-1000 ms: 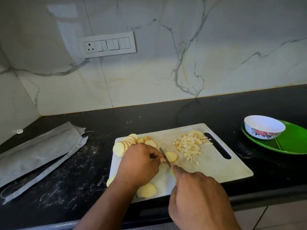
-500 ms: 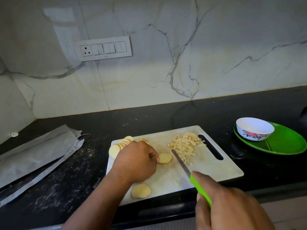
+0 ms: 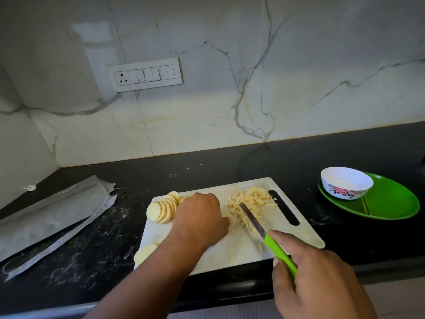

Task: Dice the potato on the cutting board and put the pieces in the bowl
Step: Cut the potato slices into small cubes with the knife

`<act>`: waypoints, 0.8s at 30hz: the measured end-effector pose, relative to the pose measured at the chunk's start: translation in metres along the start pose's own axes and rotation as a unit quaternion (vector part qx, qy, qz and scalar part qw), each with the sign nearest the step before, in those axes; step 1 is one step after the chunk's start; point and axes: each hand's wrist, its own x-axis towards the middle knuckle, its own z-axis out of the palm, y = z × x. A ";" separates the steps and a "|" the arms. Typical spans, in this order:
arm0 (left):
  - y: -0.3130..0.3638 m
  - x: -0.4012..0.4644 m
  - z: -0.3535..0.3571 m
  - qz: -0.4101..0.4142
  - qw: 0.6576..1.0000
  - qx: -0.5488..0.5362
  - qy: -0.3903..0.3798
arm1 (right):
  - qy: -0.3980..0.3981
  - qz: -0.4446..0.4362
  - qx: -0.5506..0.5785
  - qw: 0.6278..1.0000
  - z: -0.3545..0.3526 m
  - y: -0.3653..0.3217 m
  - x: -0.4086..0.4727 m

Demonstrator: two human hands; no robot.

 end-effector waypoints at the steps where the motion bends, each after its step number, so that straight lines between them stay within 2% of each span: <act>1: -0.001 0.001 0.000 0.006 1.000 -0.007 -0.001 | 0.001 -0.005 0.005 1.000 0.001 0.003 0.000; 6: -0.011 0.004 -0.003 0.090 0.996 -0.023 -0.011 | -0.003 -0.023 0.026 0.999 0.011 0.011 -0.001; 10: -0.028 0.011 -0.013 0.210 0.973 -0.053 -0.081 | -0.007 -0.026 0.022 0.999 0.013 0.013 -0.002; 12: -0.037 0.011 -0.014 0.236 0.965 -0.086 -0.078 | -0.002 -0.024 0.010 1.000 0.013 0.011 -0.003; 15: -0.046 0.004 -0.011 0.204 0.971 -0.127 -0.022 | -0.005 -0.031 -0.018 0.999 0.015 0.004 -0.002; 19: -0.046 -0.011 0.000 0.124 0.992 -0.012 0.024 | -0.022 -0.047 -0.049 0.997 0.023 -0.003 0.002; 21: -0.043 -0.016 0.007 0.120 0.992 0.015 0.030 | -0.034 -0.048 -0.057 0.997 0.027 -0.007 0.004; 24: -0.043 -0.018 0.017 0.128 0.990 -0.019 0.053 | -0.045 -0.053 -0.062 0.996 0.031 -0.012 0.004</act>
